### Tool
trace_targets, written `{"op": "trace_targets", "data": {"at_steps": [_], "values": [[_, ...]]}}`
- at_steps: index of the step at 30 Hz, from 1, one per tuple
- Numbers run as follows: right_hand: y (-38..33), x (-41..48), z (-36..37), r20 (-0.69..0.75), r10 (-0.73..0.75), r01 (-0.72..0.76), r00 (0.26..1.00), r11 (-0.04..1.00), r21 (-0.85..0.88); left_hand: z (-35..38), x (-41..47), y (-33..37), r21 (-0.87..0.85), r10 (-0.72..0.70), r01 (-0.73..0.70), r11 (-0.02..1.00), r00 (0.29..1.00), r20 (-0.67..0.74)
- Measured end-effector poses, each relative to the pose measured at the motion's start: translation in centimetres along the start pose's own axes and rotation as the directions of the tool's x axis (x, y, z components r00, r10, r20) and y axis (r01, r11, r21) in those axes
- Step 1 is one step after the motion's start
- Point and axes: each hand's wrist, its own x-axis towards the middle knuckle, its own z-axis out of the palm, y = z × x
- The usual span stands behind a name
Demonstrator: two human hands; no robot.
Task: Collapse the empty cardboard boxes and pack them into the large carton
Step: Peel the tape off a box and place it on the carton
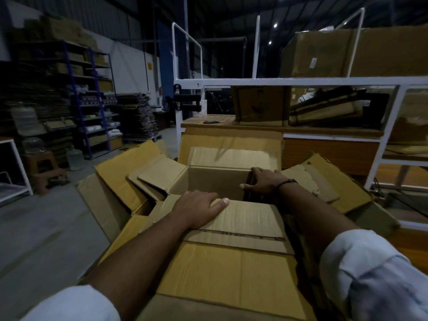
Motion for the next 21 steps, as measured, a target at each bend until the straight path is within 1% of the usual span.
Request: {"op": "trace_targets", "data": {"at_steps": [2,3,5,6,8,11,13,14,17,19,21], "values": [[0.0,-1.5,-0.2,-0.027,0.018,-0.018,0.999,1.0,0.025,-0.5,0.1,0.1,-0.019,-0.042,0.044,0.999,0.996,0.084],[0.3,-2.3,-0.4,-0.051,0.021,-0.02,0.998,1.0,0.021,-1.0,0.4,0.3,-0.04,-0.079,0.087,0.995,0.982,0.171],[1.2,-3.9,-1.1,-0.096,0.027,-0.025,0.995,1.0,0.016,-2.8,2.0,1.2,-0.065,-0.144,0.178,0.982,0.923,0.357],[1.7,-4.7,-1.7,-0.105,0.032,-0.031,0.994,0.999,0.012,-3.8,3.1,1.9,-0.055,-0.155,0.194,0.979,0.898,0.411],[2.9,-6.2,-3.0,-0.124,0.049,-0.048,0.991,0.999,0.018,-5.4,5.3,3.8,-0.035,-0.125,0.156,0.987,0.889,0.441],[4.6,-8.3,-5.4,-0.17,0.1,-0.088,0.98,0.993,0.076,-6.7,8.5,7.6,0.044,-0.04,0.025,0.999,0.924,0.38],[6.0,-10.0,-6.8,-0.185,0.125,-0.11,0.975,0.99,0.088,-7.0,9.9,10.7,0.117,0.025,-0.064,0.991,0.95,0.31],[7.0,-10.8,-7.3,-0.188,0.124,-0.108,0.974,0.99,0.093,-7.0,10.5,12.1,0.114,0.058,-0.091,0.989,0.963,0.263],[11.3,-13.9,-8.7,-0.163,0.106,-0.078,0.981,0.982,0.171,-6.6,12.5,17.8,-0.038,0.18,-0.178,0.983,0.981,0.068],[14.5,-15.8,-9.2,-0.158,0.097,-0.06,0.983,0.973,0.221,-6.6,13.6,22.1,-0.144,0.252,-0.262,0.954,0.964,-0.084],[17.8,-17.2,-9.3,-0.179,0.118,-0.07,0.977,0.965,0.253,-6.8,14.1,26.9,-0.163,0.317,-0.343,0.925,0.934,-0.168]]}}
